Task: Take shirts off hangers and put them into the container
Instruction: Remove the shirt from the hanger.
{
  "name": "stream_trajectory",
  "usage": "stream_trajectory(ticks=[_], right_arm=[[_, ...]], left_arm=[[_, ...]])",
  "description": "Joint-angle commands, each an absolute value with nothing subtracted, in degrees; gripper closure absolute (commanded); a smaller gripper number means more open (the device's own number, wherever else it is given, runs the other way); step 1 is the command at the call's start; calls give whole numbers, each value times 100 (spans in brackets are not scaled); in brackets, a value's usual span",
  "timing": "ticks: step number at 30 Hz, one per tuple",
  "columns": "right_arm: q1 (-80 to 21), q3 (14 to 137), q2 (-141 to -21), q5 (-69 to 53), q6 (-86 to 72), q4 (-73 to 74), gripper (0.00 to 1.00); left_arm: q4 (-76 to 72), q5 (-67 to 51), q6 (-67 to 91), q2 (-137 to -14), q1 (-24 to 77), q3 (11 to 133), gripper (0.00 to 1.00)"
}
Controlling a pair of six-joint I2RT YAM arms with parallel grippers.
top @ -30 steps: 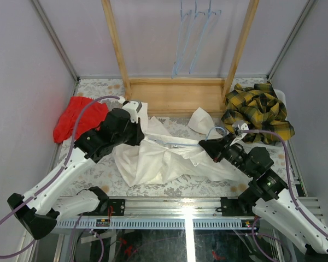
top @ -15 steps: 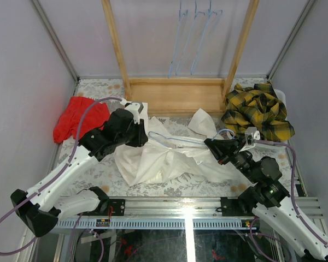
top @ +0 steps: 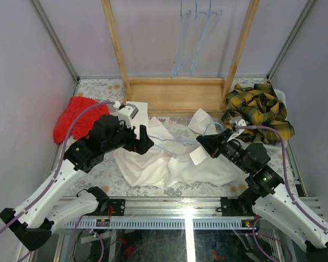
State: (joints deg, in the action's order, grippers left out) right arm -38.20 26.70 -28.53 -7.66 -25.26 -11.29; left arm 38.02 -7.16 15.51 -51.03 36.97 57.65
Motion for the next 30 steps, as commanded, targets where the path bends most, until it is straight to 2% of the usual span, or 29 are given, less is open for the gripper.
stream_trajectory(ticks=[1,5,8,14,19,26,30], right_arm=[[-3801,3181,-3126,-1693,-2370,-1127,100],[-3797,3081,-3193,-2339,-2389,-1433,100],[-3801,3232,-3245,-2582,-2185,-1108,100],[-3805,3218,-3096,-2514,-2042,-1036,100],[-3801,3242,-3083,-2523,-2005,-1046,100],[-3802,3446,-3120,-2671,-2067,-1029,100],[-3800,3463,-3049,-2404,-2071,-853,99]], left_arm=[[3253,-1308,978,-5116,3669,5783,8],[3600,-1699,617,-5518,3670,5950,7],[3716,-2486,241,-5658,3666,6006,8],[4447,-3725,-154,-5987,3678,6214,15],[4941,-4092,-314,-6217,3694,6229,21],[5177,-3371,-287,-6348,3744,6402,40],[5232,-2932,-296,-6330,3747,6534,62]])
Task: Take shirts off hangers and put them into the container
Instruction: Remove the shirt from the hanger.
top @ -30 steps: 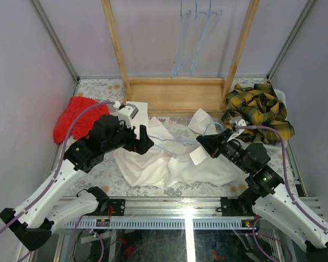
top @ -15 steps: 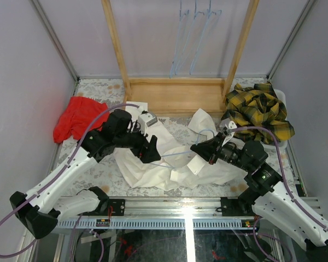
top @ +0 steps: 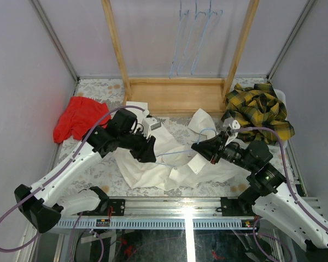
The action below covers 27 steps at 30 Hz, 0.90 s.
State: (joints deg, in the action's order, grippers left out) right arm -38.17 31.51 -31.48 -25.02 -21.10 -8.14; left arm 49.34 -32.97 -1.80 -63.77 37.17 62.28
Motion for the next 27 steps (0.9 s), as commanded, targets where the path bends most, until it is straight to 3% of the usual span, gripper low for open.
stream_trajectory(ticks=[1,3,6,8,11,18,27], right_arm=[[-3803,3453,-3013,-2290,-2127,-824,97],[-3805,3426,-2937,-2027,-2227,-781,91],[-3800,3457,-2863,-1552,-2363,-554,68],[-3804,3598,-2838,-1228,-2435,-195,47],[-3803,3839,-2847,-813,-2420,533,33],[-3805,3889,-3081,-220,-2612,1313,28],[-3804,3860,-4862,189,-3473,1306,27]], left_arm=[[5261,-2856,-305,-6333,3746,6557,70],[5320,-2758,-321,-6332,3744,6614,86],[5281,-2750,-342,-6263,3744,6623,99],[5257,-2744,-381,-6226,3749,6620,100],[5258,-2752,-458,-6221,3744,6602,100],[5264,-2791,-471,-6319,3748,6648,100],[5257,-2707,-343,-6233,3753,6645,100]])
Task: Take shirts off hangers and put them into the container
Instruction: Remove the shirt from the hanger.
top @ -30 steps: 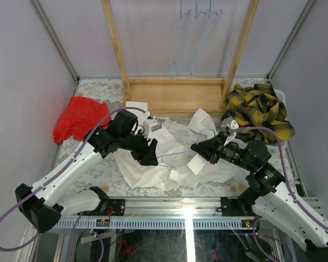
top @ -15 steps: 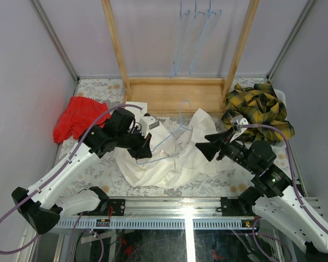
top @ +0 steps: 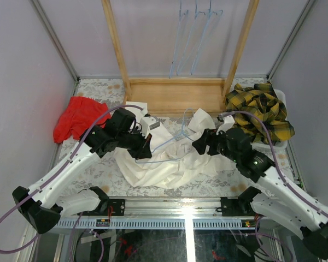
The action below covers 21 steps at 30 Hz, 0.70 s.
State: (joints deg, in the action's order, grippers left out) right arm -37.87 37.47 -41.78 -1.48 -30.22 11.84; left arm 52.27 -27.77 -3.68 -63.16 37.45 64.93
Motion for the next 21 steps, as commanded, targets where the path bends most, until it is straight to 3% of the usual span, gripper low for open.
stream_trajectory(ticks=[1,6,11,17,21], right_arm=[[-3801,3917,-5091,231,-3553,1365,27],[-3800,4283,-5930,585,-3677,1913,25],[-3804,4526,-5858,519,-3716,2045,27],[-3803,3726,-4734,-335,-3764,-460,29],[-3805,3450,-4809,-438,-4000,-1650,31]], left_arm=[[5263,-2699,-342,-6215,3753,6641,100],[5282,-2648,-304,-6183,3754,6615,100],[5283,-2738,-247,-6226,3766,6534,100],[5257,-2607,-183,-6256,3805,6464,100],[5247,-2593,-182,-6276,3827,6473,100]])
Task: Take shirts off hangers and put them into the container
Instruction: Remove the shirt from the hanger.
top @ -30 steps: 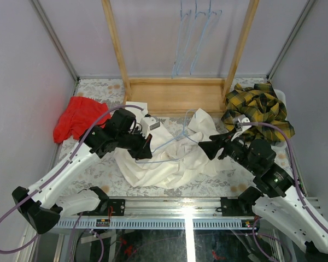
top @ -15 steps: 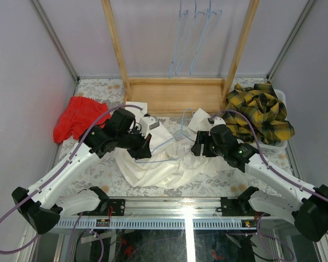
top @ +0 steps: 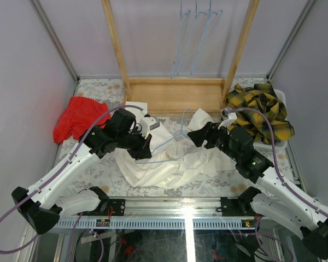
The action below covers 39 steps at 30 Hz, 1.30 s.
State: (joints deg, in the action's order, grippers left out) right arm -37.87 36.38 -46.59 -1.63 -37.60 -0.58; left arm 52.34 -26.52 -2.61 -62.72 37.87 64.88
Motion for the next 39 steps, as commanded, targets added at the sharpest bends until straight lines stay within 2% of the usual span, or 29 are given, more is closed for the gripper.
stream_trajectory(ticks=[1,8,11,14,16,22,25,28,29,30,32,34,35,39], right_arm=[[-3805,3548,-4958,-545,-3970,-1700,31],[-3806,3976,-6022,-529,-4079,-2129,34],[-3805,3888,-6238,-526,-4056,-2573,42],[-3801,3733,-6206,-487,-3987,-3023,57],[-3802,3653,-6171,-519,-3952,-3207,61],[-3805,3505,-6255,-770,-3934,-3418,90],[-3805,3501,-6254,-844,-3900,-3419,99],[-3806,3509,-6213,-808,-3792,-3384,100],[-3803,3503,-6187,-782,-3751,-3357,100],[-3805,3521,-6161,-744,-3713,-3331,100],[-3806,3503,-6090,-662,-3658,-3291,100],[-3805,3483,-6019,-611,-3585,-3287,100],[-3803,3473,-5994,-599,-3543,-3281,100],[-3806,3476,-5940,-615,-3320,-3168,100]], left_arm=[[5247,-2589,-181,-6282,3839,6477,100],[5243,-2617,-154,-6316,3876,6467,100],[5238,-2628,-139,-6345,3901,6448,100],[5254,-2614,-136,-6340,3915,6458,100],[5273,-2616,-133,-6335,3922,6463,100],[5274,-2590,-96,-6343,3929,6488,100],[5273,-2539,-65,-6300,3929,6475,99],[5274,-2496,-40,-6272,3927,6466,98],[5279,-2497,-29,-6260,3928,6456,95],[5279,-2481,-6,-6252,3929,6454,85],[5308,-2502,0,-6236,3929,6458,78],[5352,-2506,0,-6197,3929,6419,57],[5372,-2502,14,-6170,3929,6380,51],[5571,-2531,98,-6200,3925,6545,50]])
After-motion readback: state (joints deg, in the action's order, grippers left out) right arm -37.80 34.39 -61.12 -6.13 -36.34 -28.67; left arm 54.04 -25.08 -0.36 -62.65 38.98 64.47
